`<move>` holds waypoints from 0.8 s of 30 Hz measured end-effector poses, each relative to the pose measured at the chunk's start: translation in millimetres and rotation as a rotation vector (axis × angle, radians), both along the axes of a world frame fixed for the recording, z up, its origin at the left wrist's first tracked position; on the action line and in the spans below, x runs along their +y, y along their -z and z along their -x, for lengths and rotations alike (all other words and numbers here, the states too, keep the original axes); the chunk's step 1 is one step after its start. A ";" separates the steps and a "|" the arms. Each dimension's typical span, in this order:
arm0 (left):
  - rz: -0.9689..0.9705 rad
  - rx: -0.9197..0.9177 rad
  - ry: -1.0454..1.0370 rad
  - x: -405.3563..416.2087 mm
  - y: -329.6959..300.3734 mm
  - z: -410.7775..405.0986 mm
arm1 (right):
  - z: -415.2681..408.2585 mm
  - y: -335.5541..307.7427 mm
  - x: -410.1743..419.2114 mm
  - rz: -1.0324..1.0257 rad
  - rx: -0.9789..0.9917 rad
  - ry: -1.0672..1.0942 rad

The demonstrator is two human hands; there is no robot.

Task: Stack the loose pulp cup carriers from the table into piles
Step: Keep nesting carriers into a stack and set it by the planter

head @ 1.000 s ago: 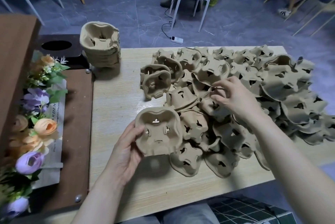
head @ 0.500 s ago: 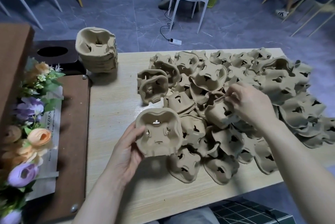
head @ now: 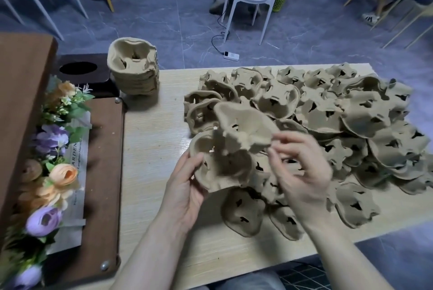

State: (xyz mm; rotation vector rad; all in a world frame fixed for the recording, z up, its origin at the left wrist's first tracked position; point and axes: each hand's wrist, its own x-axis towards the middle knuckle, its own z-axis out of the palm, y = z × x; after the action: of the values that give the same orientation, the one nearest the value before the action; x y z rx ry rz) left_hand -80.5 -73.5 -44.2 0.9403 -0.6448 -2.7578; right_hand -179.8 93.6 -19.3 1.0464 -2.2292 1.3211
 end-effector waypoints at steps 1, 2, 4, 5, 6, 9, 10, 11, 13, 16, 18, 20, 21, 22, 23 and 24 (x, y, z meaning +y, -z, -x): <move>-0.002 0.000 -0.006 -0.2 -1.8 -1.2 | -7.1 6.6 -1.2 -0.022 0.033 -0.051; -0.011 0.000 -0.019 -0.7 -2.8 -2.5 | -14.0 12.3 -2.1 -0.049 0.057 -0.101; -0.045 -0.005 -0.054 -1.9 -3.8 -6.0 | -23.9 21.6 0.0 -0.112 0.091 -0.161; -0.056 -0.013 -0.064 -1.9 -3.9 -7.8 | -27.5 24.4 1.8 -0.140 0.104 -0.174; -0.056 -0.020 -0.064 -2.0 -3.4 -9.6 | -30.3 27.0 3.9 -0.155 0.112 -0.182; 0.017 -0.040 -0.038 -1.4 0.2 -15.1 | -41.1 31.2 7.7 -0.145 0.086 -0.224; 0.058 -0.056 -0.024 -1.6 3.5 -17.1 | -45.6 32.5 8.1 -0.143 0.063 -0.239; 0.084 -0.073 -0.009 -1.5 4.7 -18.9 | -50.1 33.9 8.6 -0.144 0.030 -0.249; 0.076 -0.097 0.004 -1.4 8.0 -22.8 | -57.6 35.1 8.3 -0.127 -0.056 -0.232; 0.004 -0.084 0.007 -1.1 10.4 -28.2 | -67.3 33.3 6.3 -0.040 -0.198 -0.136; -0.001 -0.077 0.014 -0.9 12.5 -32.5 | -75.0 30.8 4.2 0.014 -0.344 -0.037; 0.007 -0.081 0.026 -0.3 13.7 -36.5 | -82.0 29.5 2.0 0.044 -0.537 0.071; 0.002 -0.079 0.028 -0.1 14.6 -38.4 | -84.3 29.9 0.9 0.054 -0.649 0.103; -0.006 -0.077 0.030 0.4 15.6 -40.1 | -85.3 30.9 -0.3 0.065 -0.777 0.114; -0.015 -0.081 0.034 1.4 16.0 -41.4 | -85.0 33.6 0.2 0.083 -0.910 0.112; -0.026 -0.090 0.035 2.7 16.9 -42.5 | -84.3 35.8 0.9 0.110 -1.032 0.106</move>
State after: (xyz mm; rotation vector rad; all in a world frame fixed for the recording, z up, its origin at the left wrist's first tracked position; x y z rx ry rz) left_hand -37.9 -70.8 -61.1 1.0739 -0.6468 -2.7746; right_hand -95.5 94.5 -55.1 0.1492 -2.7393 2.2263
